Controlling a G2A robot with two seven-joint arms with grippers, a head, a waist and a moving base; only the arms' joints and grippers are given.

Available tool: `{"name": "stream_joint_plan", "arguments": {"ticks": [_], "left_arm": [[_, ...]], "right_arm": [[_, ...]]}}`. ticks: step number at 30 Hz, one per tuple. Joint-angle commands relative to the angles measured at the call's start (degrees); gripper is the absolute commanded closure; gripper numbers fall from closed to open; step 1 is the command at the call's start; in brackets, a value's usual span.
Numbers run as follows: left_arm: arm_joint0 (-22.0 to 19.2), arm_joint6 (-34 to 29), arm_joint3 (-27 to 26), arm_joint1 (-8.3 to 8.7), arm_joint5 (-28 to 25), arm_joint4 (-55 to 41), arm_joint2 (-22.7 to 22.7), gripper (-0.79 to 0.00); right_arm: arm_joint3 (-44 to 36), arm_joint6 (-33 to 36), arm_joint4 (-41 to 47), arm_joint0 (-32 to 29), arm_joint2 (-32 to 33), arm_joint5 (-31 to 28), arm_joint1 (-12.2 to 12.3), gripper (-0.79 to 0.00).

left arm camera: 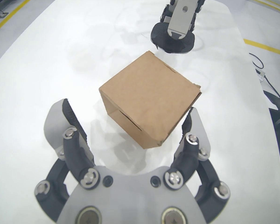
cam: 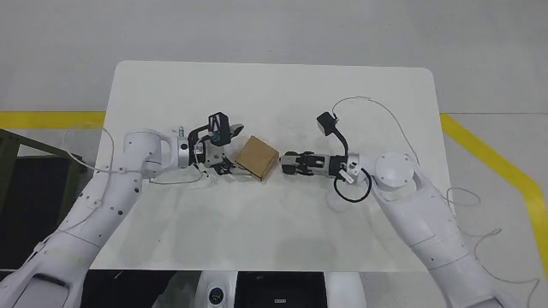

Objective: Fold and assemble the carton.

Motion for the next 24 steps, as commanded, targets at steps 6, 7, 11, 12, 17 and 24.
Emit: {"name": "stream_joint_plan", "arguments": {"ticks": [6,7,11,12,17,24], "left_arm": [[-0.57,-3.17,-2.66,3.85,0.00,-12.79,1.39,-0.785],[-0.83,-3.55,-2.95,4.52,0.00,-15.13,1.18,-0.785],[-2.17,-5.51,-3.29,6.91,0.00,-21.01,-0.91,-0.785],[-2.51,-5.76,-3.15,7.34,0.00,-21.36,-1.74,-0.785],[-2.99,-5.13,-1.80,8.23,0.00,-23.57,-4.12,-0.785],[-5.02,-5.01,0.96,7.75,2.82,-22.43,-5.70,-0.785]], "right_arm": [[-1.97,-0.28,0.71,-1.54,2.41,-1.58,0.63,0.000],[-2.21,-0.29,0.91,-1.62,2.58,-2.08,0.67,0.000],[-2.37,-0.85,1.77,-1.56,3.18,-4.79,0.73,-0.323],[-2.33,-0.94,1.75,-1.38,3.28,-5.52,0.74,-0.785],[-0.93,-2.89,2.88,-0.64,4.21,-9.60,0.68,-0.785],[1.17,-7.05,0.54,2.19,7.08,-17.04,0.89,-0.785]]}}
